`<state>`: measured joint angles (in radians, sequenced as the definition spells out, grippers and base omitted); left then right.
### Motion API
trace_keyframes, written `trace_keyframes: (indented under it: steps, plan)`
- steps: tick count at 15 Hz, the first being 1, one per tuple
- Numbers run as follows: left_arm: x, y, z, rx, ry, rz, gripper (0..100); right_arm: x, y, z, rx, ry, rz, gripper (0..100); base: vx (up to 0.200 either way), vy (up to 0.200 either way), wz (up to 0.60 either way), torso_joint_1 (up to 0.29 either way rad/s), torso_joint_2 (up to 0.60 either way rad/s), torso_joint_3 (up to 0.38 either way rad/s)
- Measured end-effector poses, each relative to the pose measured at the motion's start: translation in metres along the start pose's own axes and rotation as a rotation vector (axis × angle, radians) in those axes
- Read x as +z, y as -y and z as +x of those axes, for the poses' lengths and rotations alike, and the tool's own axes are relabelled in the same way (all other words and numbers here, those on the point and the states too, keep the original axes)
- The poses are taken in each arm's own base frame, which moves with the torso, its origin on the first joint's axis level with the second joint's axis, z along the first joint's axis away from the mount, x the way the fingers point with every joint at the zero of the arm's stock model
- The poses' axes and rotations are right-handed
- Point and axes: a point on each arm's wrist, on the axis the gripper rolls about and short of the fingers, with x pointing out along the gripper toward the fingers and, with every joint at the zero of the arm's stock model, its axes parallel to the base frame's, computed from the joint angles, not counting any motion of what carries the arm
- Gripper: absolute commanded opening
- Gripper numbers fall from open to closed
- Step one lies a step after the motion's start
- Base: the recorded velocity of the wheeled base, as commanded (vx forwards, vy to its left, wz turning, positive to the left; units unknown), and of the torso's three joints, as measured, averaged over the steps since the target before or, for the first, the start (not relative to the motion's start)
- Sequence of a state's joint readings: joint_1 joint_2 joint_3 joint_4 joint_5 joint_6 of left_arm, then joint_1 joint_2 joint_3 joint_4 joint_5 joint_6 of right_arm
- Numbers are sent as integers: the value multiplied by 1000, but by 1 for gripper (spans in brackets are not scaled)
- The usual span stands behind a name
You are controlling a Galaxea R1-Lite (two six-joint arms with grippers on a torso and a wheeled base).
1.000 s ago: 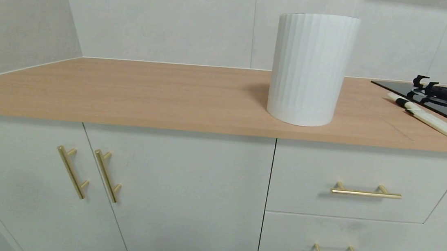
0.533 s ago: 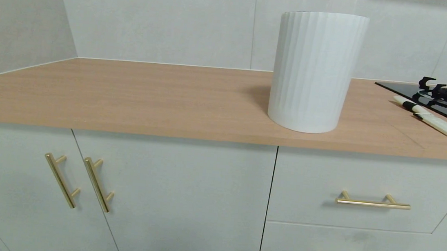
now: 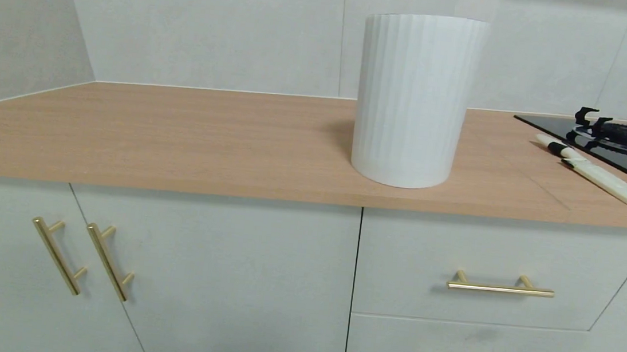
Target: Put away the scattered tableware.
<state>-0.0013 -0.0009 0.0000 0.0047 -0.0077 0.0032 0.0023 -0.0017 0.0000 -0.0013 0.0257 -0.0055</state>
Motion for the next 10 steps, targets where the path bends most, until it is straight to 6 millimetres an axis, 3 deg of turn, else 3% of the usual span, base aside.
trace_keyframes:
  steps: [2,9,10]
  plan:
    - [0,0,0,-1,0,0,100,0,0,0,0,0,1,100,0,-200,0,2,0,0]
    - [0,0,0,-1,0,-1,100,0,0,0,-1,0,3,100,0,0,0,0,0,0]
    - [0,0,0,-1,0,-1,100,0,0,0,-1,0,3,100,200,0,0,2,2,7]
